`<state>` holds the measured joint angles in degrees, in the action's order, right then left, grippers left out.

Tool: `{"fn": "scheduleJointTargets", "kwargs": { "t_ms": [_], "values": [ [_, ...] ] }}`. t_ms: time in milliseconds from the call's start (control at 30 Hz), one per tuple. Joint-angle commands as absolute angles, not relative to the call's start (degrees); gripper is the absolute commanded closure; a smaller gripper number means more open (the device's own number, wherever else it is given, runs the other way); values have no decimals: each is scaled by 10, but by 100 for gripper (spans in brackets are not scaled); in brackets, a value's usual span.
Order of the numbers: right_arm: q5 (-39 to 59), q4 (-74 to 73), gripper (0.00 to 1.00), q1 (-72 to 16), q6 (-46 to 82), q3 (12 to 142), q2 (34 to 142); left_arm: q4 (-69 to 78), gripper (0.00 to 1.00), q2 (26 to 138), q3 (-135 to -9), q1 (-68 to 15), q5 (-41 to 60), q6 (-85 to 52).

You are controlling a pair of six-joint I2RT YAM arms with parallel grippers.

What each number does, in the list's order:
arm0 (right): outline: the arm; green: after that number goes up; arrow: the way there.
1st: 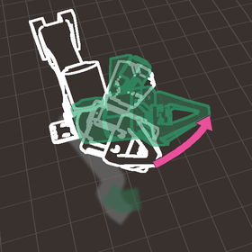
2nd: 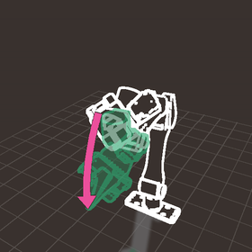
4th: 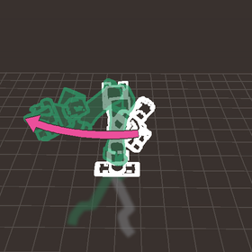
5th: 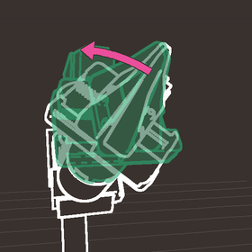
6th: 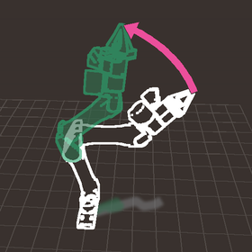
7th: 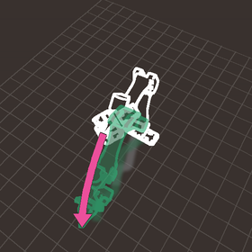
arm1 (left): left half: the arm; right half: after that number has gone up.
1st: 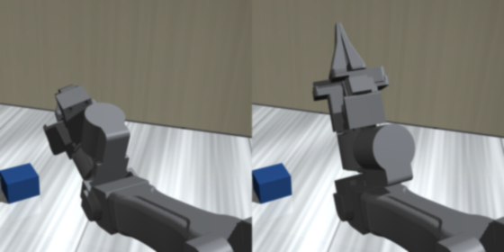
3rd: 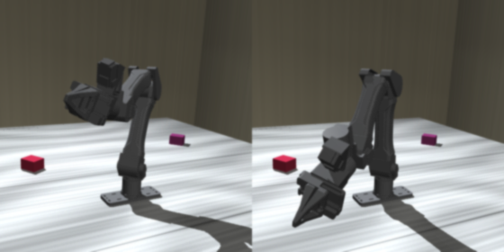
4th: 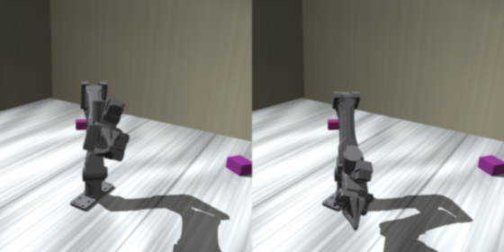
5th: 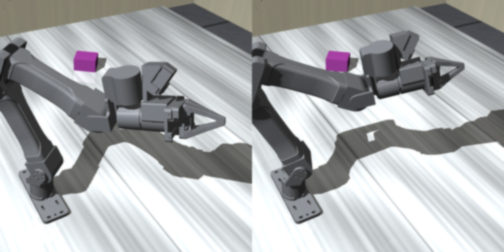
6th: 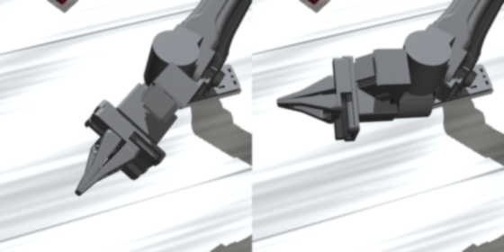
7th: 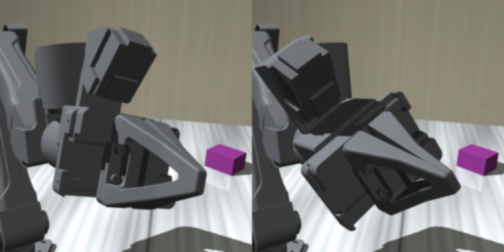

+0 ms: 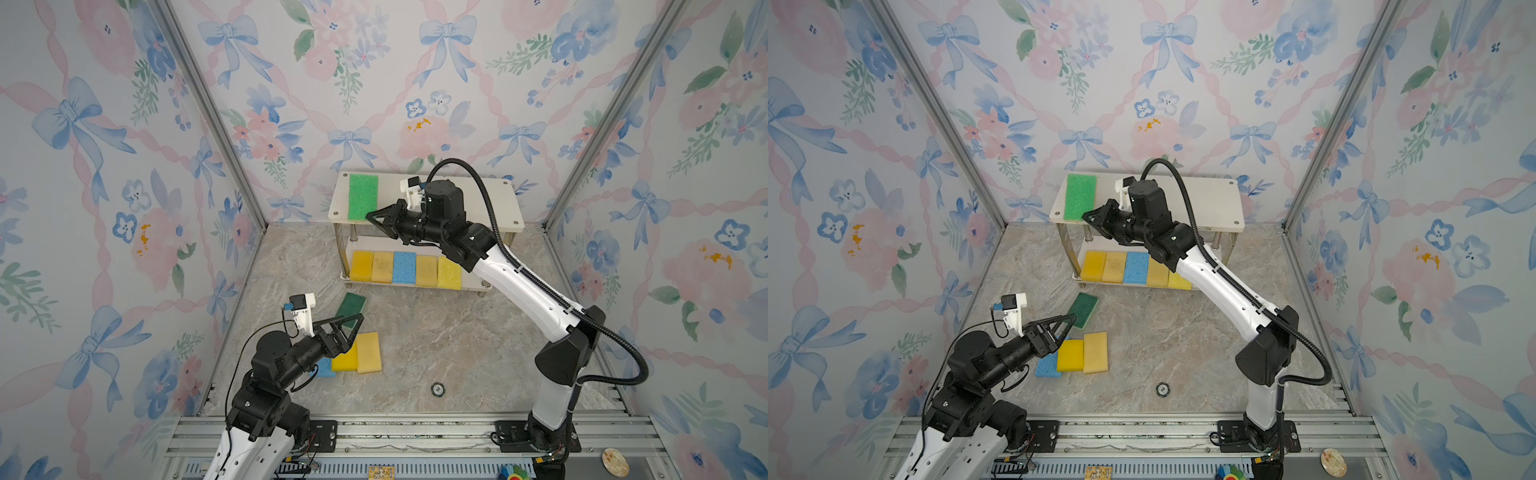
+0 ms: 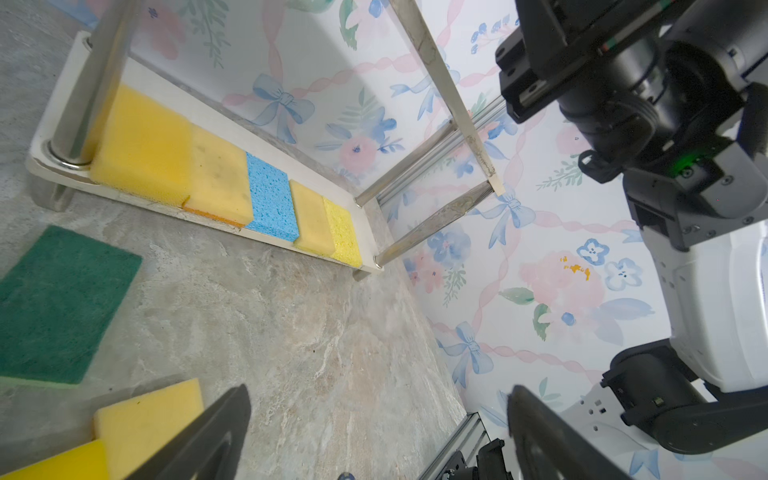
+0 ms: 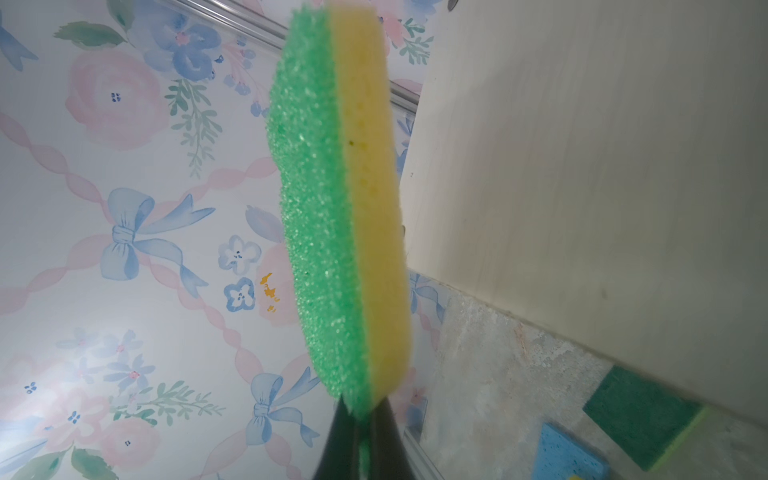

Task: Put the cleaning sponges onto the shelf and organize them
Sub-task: 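Carry the green-and-yellow sponge up onto the top shelf with the right gripper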

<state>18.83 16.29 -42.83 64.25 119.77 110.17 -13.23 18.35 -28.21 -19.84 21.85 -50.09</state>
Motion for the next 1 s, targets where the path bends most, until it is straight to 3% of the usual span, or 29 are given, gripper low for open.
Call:
{"fn": "scheduleJointTargets", "kwargs": {
  "t_ms": [0,200,633,767,967],
  "values": [
    [164,192,100,-438,676,1280,1147,-142,2,177,-283,-195,224,-487],
    [147,242,100,-451,696,1381,1220,-149,2,184,-282,-195,233,-477],
    [105,275,97,-450,721,1402,1249,-171,2,179,-300,-195,244,-477],
    [102,276,87,-451,727,1425,1266,-174,2,177,-302,-195,246,-480],
    [95,277,56,-453,723,1433,1271,-183,2,173,-302,-195,244,-478]
  ]
}}
